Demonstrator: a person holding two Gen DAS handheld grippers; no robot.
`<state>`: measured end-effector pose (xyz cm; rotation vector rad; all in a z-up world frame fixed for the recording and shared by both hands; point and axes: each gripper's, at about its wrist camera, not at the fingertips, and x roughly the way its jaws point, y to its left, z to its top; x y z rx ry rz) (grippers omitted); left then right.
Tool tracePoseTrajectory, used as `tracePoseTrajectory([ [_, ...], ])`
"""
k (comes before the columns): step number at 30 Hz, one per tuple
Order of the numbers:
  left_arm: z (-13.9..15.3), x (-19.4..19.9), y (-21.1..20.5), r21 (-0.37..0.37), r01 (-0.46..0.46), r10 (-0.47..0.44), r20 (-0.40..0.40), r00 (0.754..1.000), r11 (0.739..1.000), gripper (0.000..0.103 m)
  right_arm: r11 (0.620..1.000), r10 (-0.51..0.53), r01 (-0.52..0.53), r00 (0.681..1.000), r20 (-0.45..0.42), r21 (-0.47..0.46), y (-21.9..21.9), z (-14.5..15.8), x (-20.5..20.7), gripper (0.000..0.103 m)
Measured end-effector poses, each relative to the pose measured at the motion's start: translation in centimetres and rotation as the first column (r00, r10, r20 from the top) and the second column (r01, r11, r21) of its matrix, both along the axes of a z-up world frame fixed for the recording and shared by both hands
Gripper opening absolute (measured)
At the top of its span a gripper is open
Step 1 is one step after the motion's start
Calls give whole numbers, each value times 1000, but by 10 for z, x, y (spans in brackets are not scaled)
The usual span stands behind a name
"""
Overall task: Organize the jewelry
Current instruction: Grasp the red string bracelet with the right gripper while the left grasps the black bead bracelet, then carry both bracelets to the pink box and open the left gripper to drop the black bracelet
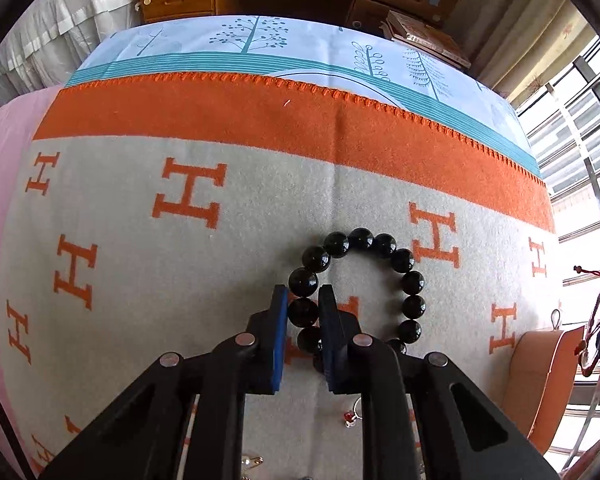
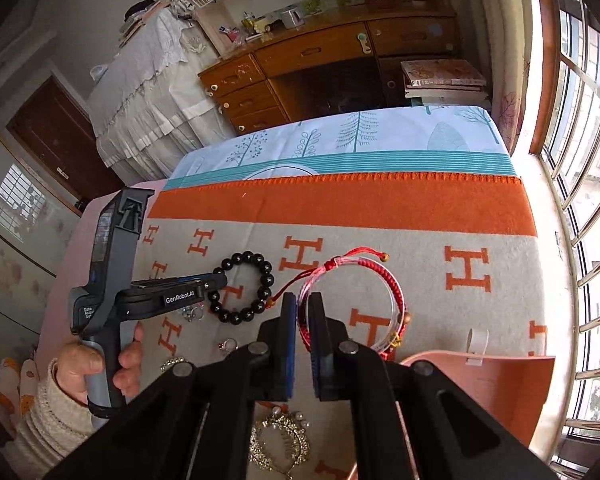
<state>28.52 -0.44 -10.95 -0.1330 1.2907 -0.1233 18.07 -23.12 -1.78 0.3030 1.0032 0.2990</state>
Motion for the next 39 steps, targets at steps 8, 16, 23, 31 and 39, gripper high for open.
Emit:
tracePoseTrajectory([
  [8,67,-43,-23,-47,61,-54,132,990,997,13,995,-64,58,994,83,76,-34,19,-55,6],
  [16,131,-91,-77,-36,219,-204,242,949,975,13,982,-142,122,981,132,144,-70,22,-107,6],
  [23,164,-128,-148,-24,370,-348,290,892,929,13,969,-217,192,963,160,155,-97,14,-147,6],
  [31,144,-147,-239,45,499,-494,235,837,866,13,949,-294,270,944,148,160,-124,3,-171,6],
  [39,79,-138,-282,133,528,-542,119,832,839,14,945,-313,293,938,148,146,-133,-5,-176,6],
])
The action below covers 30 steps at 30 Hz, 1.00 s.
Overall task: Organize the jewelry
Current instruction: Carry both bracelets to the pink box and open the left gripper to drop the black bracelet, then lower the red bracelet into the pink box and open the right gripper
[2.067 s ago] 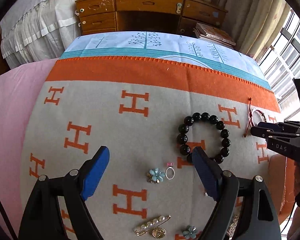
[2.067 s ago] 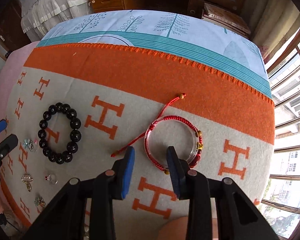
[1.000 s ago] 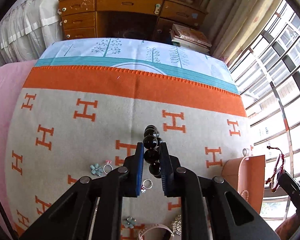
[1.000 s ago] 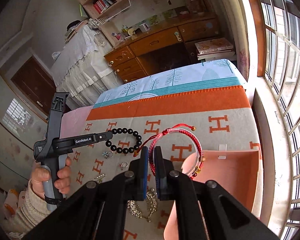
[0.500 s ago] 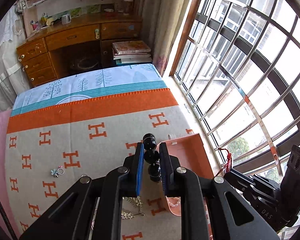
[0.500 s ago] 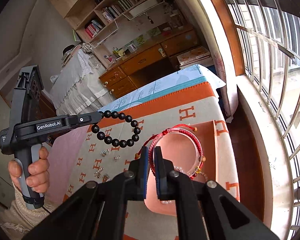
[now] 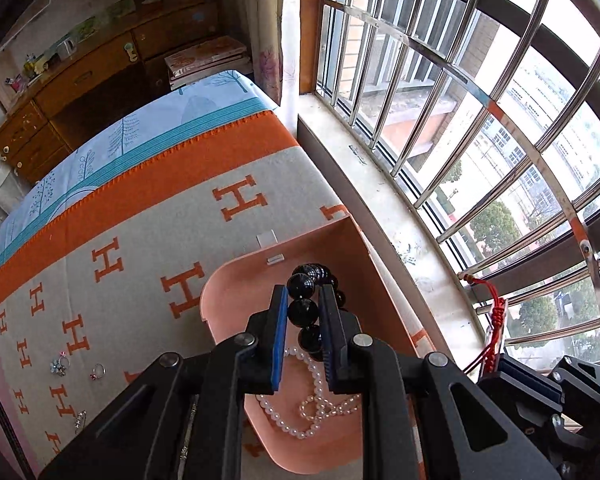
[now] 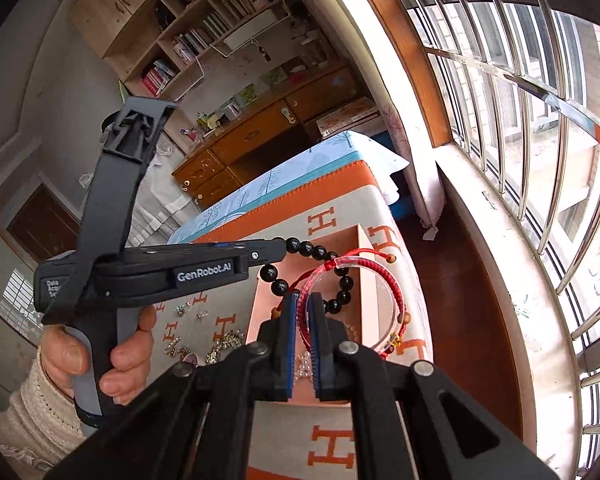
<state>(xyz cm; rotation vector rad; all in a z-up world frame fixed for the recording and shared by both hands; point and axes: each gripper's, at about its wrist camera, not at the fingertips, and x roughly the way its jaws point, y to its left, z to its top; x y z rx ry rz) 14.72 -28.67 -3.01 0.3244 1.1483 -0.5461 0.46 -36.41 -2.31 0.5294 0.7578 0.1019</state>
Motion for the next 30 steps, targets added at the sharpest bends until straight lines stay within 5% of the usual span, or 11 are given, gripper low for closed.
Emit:
tracePoseTrajectory([
  [4,-17,5,9,49,-24,24,8,1000,998,33,1000,20,-21,1000,-11,-12,5,-4,3,6],
  [6,-14,5,18,32,-32,31,18,999,999,56,999,29,-29,999,-18,-22,8,-6,7,6],
  [7,-10,5,24,17,-40,39,34,999,999,59,999,34,-35,999,-22,-24,9,-7,9,6],
  [12,14,3,54,-27,-79,81,118,990,997,64,997,64,-66,997,-44,-40,20,-12,23,6],
  [20,28,-1,118,-109,-178,193,140,971,978,66,989,105,-113,991,-84,-100,45,-15,49,6],
  [30,43,-10,204,-112,-320,338,242,909,941,70,968,55,-95,983,-175,-232,69,-24,87,7],
])
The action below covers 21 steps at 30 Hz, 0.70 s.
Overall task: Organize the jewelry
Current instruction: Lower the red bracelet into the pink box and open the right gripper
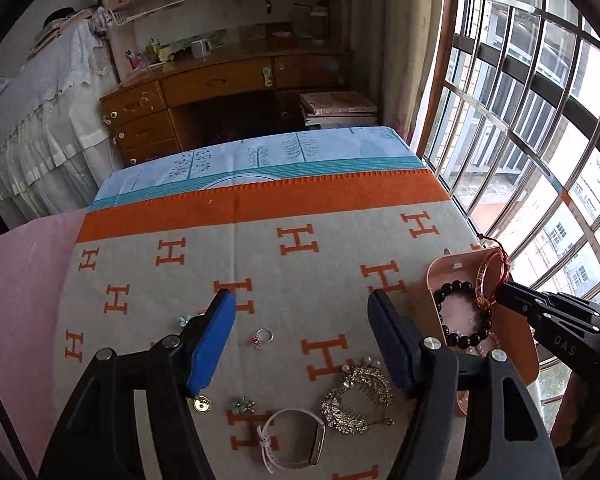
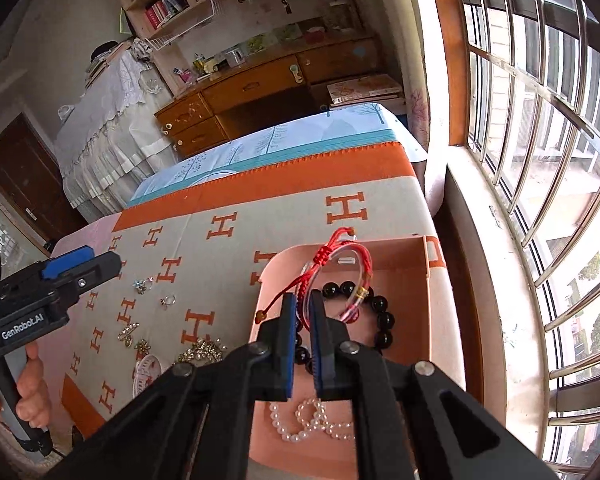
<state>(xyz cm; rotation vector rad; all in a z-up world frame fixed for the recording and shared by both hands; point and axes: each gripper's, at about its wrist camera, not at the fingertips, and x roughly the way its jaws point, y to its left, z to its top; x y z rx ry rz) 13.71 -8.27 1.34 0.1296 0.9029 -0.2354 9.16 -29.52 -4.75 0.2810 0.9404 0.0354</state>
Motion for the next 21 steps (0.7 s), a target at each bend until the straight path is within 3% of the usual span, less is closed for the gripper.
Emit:
tracePoseTrajectory([
  [2,2,-2,16,0,-29,29,13,1000,1000,76,1000,-13,13,999,-33,-1,1,-7,4,7],
  [5,4,-7,36,1,-69,69,33,997,998,78,999,-3,5,998,-56,40,3,-12,5,8],
  [12,6,-14,76,-36,-146,147,35,988,989,78,999,23,-23,1000,-14,45,21,1,-12,8],
  [14,6,-17,87,-46,-168,170,33,985,985,78,998,31,-31,1000,-1,48,27,6,-19,12],
  [18,11,-22,108,-68,-212,215,37,976,975,78,999,42,-43,998,41,25,43,16,-31,32],
  [21,16,-28,123,-84,-245,249,46,967,966,78,998,62,-63,996,66,9,56,24,-39,35],
])
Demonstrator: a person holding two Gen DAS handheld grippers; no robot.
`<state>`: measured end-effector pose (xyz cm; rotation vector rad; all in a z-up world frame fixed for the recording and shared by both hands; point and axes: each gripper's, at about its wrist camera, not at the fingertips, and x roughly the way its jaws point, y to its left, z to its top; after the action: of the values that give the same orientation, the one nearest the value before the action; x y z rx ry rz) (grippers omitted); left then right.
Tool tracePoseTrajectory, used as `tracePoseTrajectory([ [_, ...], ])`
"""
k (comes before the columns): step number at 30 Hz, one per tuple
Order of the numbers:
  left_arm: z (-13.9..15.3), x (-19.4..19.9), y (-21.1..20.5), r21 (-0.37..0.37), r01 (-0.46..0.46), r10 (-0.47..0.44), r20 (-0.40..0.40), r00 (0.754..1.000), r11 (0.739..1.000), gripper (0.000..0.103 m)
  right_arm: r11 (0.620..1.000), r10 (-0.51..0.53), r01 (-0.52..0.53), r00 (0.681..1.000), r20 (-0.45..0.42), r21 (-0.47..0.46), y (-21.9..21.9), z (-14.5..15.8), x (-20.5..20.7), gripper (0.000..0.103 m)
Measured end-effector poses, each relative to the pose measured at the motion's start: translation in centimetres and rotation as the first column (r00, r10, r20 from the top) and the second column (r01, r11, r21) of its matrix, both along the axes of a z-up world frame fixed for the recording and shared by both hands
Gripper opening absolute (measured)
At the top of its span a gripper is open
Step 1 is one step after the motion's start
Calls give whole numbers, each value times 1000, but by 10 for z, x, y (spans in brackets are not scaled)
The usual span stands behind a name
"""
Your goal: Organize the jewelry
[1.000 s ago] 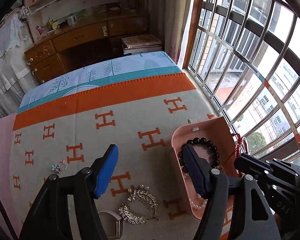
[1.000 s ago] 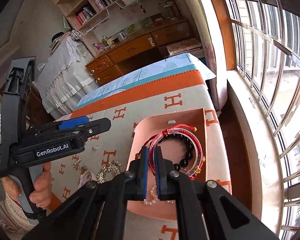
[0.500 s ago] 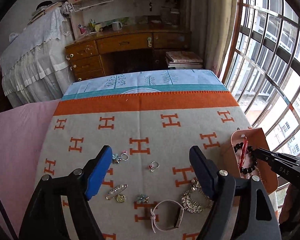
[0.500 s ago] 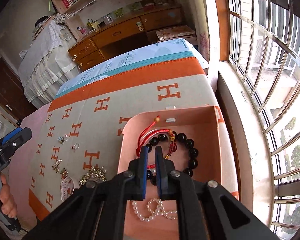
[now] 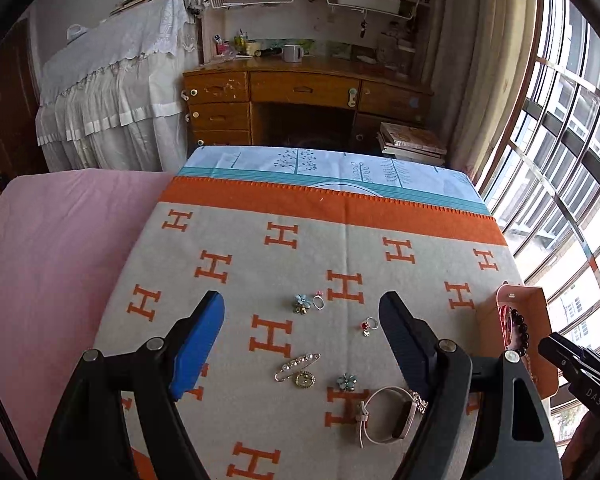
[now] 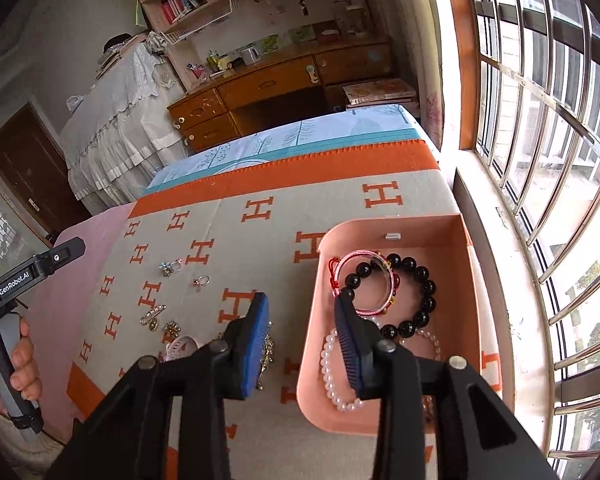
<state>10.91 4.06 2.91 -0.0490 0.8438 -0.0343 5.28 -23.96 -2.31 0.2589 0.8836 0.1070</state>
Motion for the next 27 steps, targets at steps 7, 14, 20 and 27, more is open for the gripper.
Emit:
tracePoseTrajectory([
  [7,6,-15,24,-10,-36,37,31,999,999,79,998,-20,21,999,36,-51,21,12,-12,40],
  [14,-1,-25,39,-11,-38,38,18,999,999,80,999,-13,14,1000,17,-44,36,11,-15,42],
  [20,-20,-23,47,-16,-32,32,-26,999,999,80,1000,10,-10,999,-43,-4,52,0,-11,42],
  [27,-54,-15,47,-12,5,-6,-109,994,1000,80,997,-4,16,989,-151,76,61,-19,6,42],
])
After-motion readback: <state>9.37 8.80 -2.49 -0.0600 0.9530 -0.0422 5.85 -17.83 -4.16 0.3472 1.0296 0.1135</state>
